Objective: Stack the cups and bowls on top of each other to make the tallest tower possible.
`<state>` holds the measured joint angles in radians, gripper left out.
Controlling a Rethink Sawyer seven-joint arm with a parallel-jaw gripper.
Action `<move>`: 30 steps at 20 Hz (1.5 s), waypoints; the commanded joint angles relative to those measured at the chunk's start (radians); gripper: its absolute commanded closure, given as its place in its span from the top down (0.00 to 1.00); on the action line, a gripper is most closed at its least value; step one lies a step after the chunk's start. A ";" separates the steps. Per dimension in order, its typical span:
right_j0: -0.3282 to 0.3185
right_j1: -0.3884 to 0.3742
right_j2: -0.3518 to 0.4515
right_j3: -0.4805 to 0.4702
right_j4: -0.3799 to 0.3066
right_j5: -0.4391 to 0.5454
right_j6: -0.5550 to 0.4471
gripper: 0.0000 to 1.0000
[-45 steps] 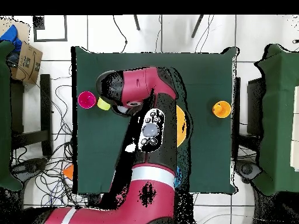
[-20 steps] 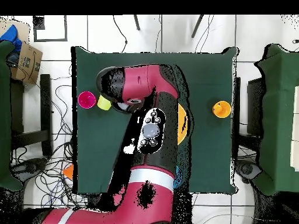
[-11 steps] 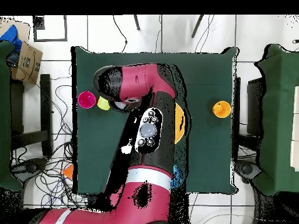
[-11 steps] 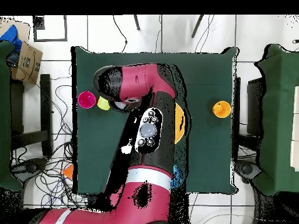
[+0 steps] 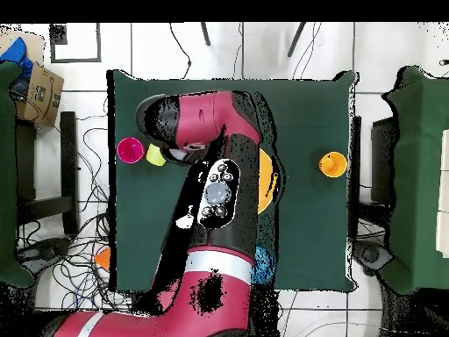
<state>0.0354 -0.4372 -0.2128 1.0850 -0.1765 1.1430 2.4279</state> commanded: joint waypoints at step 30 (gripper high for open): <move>0.048 0.046 -0.010 -0.003 0.080 -0.124 0.143 0.00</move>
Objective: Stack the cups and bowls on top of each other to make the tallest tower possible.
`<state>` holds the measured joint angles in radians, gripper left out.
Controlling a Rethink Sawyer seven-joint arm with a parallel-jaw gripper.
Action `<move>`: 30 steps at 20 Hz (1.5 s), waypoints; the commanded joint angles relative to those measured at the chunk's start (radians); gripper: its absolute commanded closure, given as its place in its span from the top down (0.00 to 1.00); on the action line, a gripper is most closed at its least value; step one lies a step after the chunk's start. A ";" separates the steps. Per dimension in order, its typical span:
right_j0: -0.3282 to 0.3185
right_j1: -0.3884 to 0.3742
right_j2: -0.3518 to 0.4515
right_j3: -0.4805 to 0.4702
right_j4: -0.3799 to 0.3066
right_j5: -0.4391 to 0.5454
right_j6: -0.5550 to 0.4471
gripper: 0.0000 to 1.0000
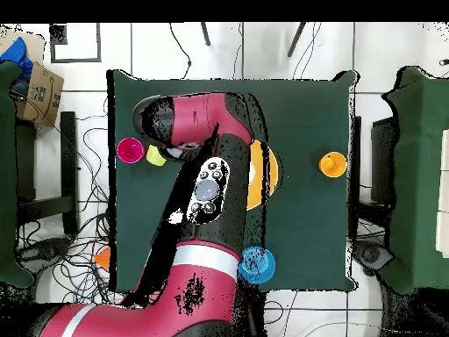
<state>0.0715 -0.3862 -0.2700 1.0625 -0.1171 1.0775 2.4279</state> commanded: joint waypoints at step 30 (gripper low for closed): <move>0.003 -0.025 0.041 0.048 0.040 -0.057 0.093 1.00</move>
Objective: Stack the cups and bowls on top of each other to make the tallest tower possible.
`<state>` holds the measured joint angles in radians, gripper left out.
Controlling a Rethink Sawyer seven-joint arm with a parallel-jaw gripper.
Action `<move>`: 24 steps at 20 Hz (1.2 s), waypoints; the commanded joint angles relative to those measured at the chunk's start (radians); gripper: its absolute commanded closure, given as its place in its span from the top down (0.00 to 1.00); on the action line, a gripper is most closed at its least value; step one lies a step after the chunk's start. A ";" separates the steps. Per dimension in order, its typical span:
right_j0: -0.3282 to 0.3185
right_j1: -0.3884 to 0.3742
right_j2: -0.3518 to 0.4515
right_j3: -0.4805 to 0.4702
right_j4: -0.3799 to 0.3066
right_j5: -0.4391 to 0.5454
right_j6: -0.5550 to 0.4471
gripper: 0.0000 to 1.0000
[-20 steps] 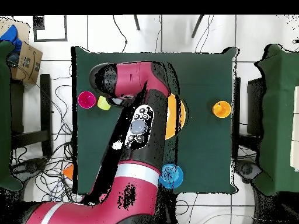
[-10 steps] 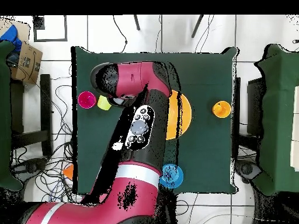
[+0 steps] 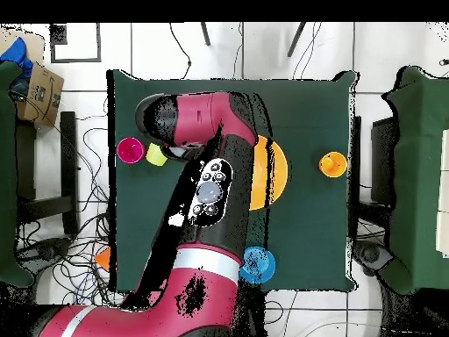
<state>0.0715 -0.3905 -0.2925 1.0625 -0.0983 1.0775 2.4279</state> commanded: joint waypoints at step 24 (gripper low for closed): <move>0.006 -0.022 0.064 0.086 0.021 -0.094 0.087 0.00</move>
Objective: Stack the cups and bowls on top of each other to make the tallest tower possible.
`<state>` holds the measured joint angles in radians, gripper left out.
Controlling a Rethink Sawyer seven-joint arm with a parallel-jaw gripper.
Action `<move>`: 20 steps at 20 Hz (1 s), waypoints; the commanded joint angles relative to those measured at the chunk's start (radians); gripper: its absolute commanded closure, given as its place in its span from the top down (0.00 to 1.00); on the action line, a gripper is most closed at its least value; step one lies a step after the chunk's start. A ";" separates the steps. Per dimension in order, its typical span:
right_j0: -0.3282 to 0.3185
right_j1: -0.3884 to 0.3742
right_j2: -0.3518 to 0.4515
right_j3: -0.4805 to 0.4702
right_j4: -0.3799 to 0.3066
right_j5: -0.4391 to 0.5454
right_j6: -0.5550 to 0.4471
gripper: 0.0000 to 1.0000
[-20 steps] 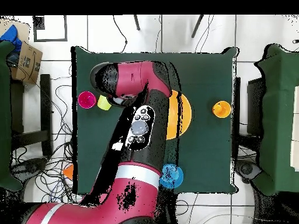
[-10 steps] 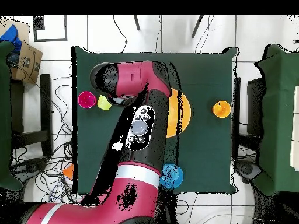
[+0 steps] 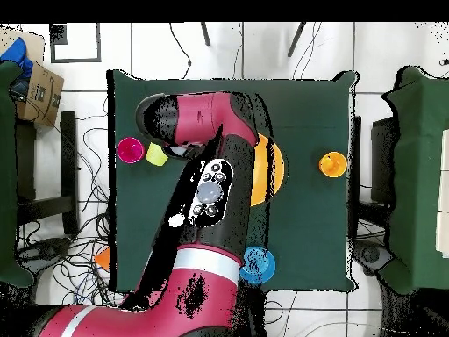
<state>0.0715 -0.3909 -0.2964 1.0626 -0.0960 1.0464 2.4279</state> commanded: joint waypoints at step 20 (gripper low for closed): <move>0.005 -0.052 0.058 0.081 0.024 0.014 0.070 0.00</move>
<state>0.0715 -0.4095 -0.2993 1.0788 -0.0923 1.0460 2.4279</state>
